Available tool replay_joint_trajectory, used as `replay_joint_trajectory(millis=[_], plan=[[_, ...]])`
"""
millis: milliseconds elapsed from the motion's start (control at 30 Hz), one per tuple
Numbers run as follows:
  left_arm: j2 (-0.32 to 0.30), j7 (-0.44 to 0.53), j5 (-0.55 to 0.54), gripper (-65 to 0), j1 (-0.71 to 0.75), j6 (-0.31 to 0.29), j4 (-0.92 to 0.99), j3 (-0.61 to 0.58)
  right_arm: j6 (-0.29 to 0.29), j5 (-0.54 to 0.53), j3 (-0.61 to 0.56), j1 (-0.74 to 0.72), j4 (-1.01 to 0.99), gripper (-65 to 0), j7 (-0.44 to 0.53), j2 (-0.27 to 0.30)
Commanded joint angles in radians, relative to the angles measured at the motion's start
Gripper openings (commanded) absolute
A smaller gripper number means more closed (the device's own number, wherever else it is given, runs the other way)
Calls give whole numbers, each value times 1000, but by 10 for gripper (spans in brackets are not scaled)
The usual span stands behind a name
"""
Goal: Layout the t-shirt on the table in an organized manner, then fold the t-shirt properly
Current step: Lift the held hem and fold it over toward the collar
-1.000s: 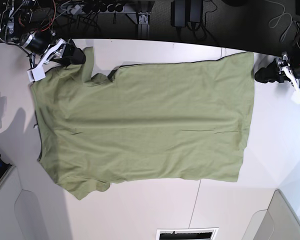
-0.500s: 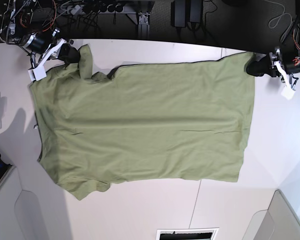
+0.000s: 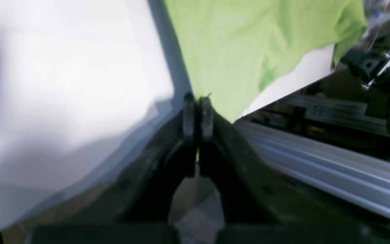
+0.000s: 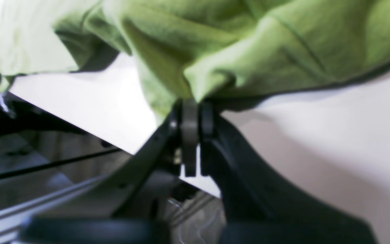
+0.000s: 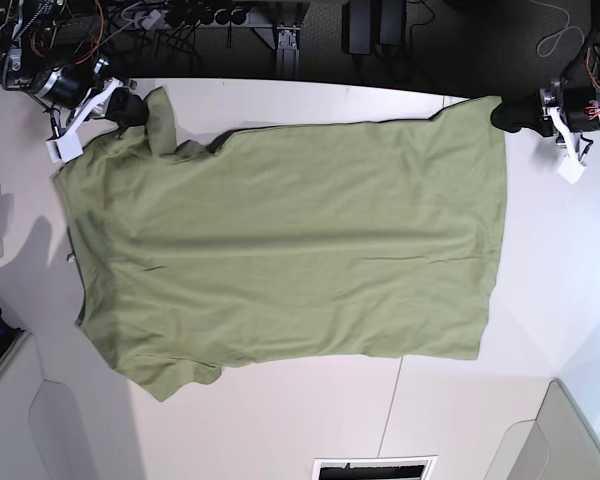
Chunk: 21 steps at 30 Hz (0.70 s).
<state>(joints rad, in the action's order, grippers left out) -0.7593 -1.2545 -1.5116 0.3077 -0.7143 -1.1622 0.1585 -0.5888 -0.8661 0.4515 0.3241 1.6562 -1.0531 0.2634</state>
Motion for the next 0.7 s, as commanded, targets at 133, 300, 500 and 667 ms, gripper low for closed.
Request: replay_joint_trajectory(millis=[133,300,500,667], plan=[[-68,-52,28,-650,8,16,-71,5,-3,-33,46,0,40,-650,2,74],[-72,-44,28,-650,5,16,-179,30,-3,-47,122,0,120,-650,2,86],[-65,10,64,-650,-51,16,-239,78,-14,-54,164,-47,154,-650,27,88],[-29,101,211,-650,-138,16,-237,77,-17,-46,161,-152,119,-650,37,89]])
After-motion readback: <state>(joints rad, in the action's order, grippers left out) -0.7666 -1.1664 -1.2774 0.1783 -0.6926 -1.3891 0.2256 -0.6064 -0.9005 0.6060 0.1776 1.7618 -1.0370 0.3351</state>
